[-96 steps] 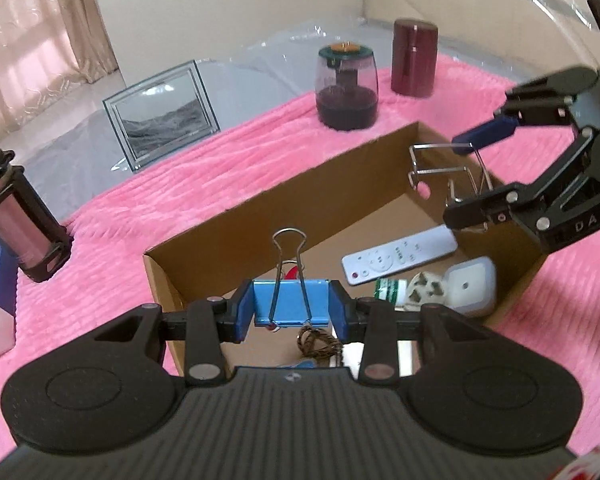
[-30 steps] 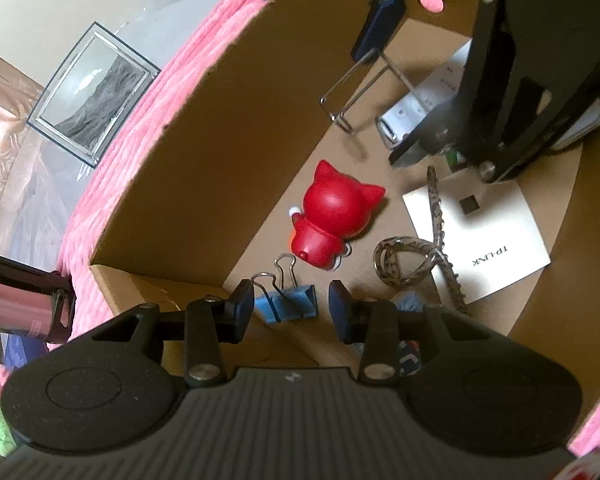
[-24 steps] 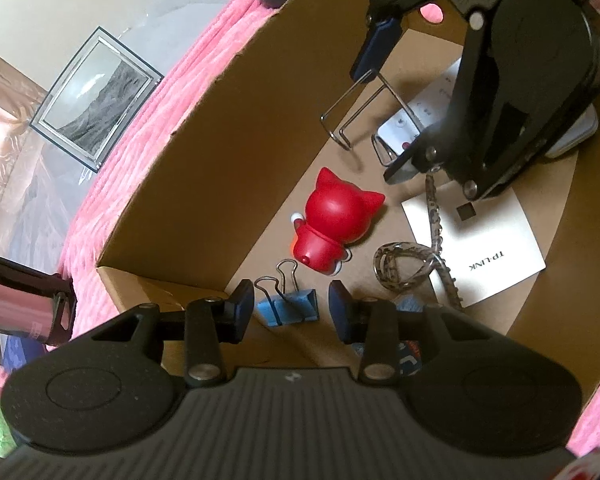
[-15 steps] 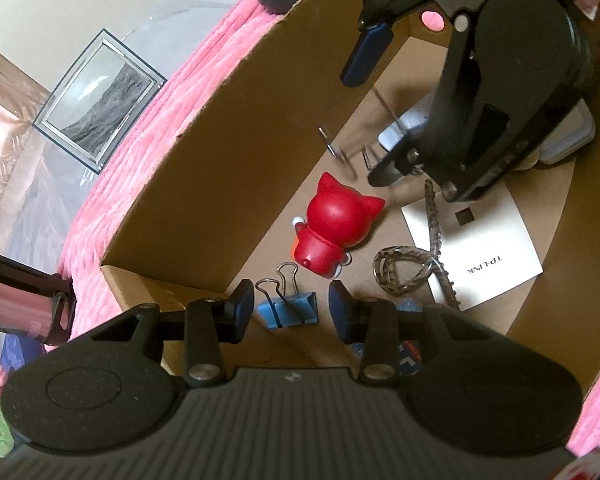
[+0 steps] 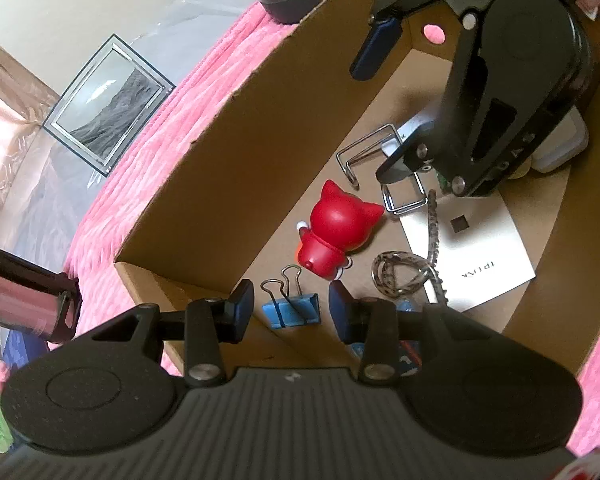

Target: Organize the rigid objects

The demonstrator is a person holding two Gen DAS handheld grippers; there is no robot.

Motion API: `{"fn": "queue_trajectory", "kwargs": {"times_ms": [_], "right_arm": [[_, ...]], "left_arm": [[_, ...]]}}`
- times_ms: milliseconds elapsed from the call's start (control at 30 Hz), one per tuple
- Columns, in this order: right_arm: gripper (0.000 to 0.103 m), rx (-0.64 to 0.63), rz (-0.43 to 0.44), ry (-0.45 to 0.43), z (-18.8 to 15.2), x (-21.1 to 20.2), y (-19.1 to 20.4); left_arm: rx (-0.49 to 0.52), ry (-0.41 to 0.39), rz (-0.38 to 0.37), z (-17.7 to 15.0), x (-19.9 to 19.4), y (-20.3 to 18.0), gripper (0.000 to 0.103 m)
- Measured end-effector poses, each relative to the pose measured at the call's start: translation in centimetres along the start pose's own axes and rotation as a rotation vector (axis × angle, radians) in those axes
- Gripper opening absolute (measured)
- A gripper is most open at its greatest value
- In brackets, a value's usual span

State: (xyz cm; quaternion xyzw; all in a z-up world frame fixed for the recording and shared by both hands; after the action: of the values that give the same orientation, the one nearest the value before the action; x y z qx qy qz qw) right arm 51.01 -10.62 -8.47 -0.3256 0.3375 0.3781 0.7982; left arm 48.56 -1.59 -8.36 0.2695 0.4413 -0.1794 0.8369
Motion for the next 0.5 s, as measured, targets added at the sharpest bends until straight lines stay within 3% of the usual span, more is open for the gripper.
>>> {"fn": "queue_trajectory", "kwargs": {"times_ms": [267, 500], "right_arm": [[0.072, 0.033, 0.005, 0.032, -0.6, -1.4, 0.5], [0.072, 0.074, -0.004, 0.067, -1.5, -3.8, 1.0]], "left_arm": [[-0.061, -0.015, -0.018, 0.2, -1.8, -0.1, 0.036], [-0.180, -0.038, -0.049, 0.2, -4.5, 0.0, 0.041]]}}
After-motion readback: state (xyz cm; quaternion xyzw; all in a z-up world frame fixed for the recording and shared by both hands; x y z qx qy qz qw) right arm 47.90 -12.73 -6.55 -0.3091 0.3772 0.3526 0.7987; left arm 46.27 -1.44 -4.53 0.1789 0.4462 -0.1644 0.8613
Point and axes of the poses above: each gripper's, at about its wrist camera, not at the fingertips, and x roughly the way its jaws point, y to its left, z to its top, the point moved 10 cm from there along x, roughly the way its jaws point, and after that the axes turned 15 degrees about -x, right-handed, at the moved point
